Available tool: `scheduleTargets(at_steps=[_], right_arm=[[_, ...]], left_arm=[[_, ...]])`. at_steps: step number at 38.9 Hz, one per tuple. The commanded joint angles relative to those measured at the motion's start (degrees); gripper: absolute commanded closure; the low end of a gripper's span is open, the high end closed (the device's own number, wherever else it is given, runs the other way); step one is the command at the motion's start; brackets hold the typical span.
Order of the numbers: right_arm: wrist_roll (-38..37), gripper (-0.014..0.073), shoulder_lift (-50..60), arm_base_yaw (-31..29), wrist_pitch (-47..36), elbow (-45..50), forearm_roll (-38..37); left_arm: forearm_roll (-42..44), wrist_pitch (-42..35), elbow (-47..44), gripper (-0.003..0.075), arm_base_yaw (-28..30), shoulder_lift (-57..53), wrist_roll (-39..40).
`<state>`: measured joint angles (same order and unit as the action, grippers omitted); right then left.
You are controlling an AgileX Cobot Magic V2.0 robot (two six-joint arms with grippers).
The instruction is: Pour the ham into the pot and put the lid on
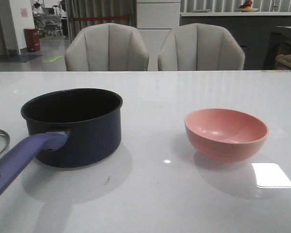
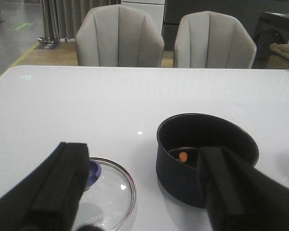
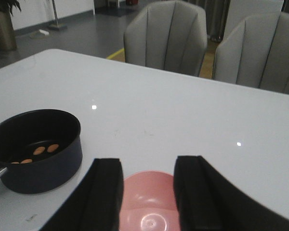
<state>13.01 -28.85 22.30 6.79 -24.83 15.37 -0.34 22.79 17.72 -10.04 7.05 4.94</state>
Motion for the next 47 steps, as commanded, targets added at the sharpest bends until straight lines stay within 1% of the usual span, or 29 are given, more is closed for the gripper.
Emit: scheduleTargets(at_steps=[1,8,15,16,18,21,23,25,32,36,40,43,45,47], right_arm=[[0.72,0.0217,5.31,0.53,-5.02,2.12,0.52],[0.72,0.0217,13.19,0.53,-4.64,7.46,0.52],[0.72,0.0225,14.07,0.53,-2.76,9.20,0.52],[0.72,0.0241,14.07,0.53,-2.56,9.37,0.52],[0.72,0.0314,14.07,0.53,-2.51,9.82,0.52],[0.72,0.0476,14.07,0.45,-2.76,10.32,0.52],[0.72,0.0435,14.07,0.45,-2.82,10.50,0.52],[0.72,0.0424,14.07,0.45,-2.74,10.54,0.52],[0.72,0.0424,14.07,0.45,-2.74,10.54,0.52],[0.72,0.0424,14.07,0.45,-2.74,10.54,0.52],[0.72,0.0424,14.07,0.45,-2.74,10.54,0.52],[0.72,0.0424,14.07,0.45,-2.74,10.54,0.52],[0.72,0.0424,14.07,0.45,-2.74,10.54,0.52],[0.72,0.0424,14.07,0.45,-2.74,10.54,0.52]], left_arm=[[-0.40,-4.87,1.41,0.0209,-0.48,0.81,0.26],[-0.40,-4.87,1.41,0.0209,-0.48,0.81,0.26],[-0.40,-4.53,1.41,0.0209,-0.48,0.81,0.26],[-0.40,-4.39,1.41,0.0209,-0.48,0.81,0.26],[-0.40,-4.35,1.41,0.0209,-0.48,0.81,0.26],[-0.40,-4.35,1.41,0.0209,-0.48,0.81,0.26],[-0.40,-4.35,1.41,0.0209,-0.48,0.81,0.26],[-0.40,-4.11,1.41,0.0209,-0.48,0.81,0.26],[-0.40,-3.93,1.41,0.0206,-0.48,1.05,0.26],[-0.40,-1.32,3.01,0.0190,-0.48,4.07,1.00],[-0.40,3.52,6.54,0.0135,-0.48,10.56,4.21],[-0.40,5.80,9.95,0.0077,-0.48,18.16,4.20],[-0.07,6.30,12.27,0.0061,-0.48,22.46,4.20],[0.65,6.54,14.60,0.0061,-0.48,27.12,4.20]])
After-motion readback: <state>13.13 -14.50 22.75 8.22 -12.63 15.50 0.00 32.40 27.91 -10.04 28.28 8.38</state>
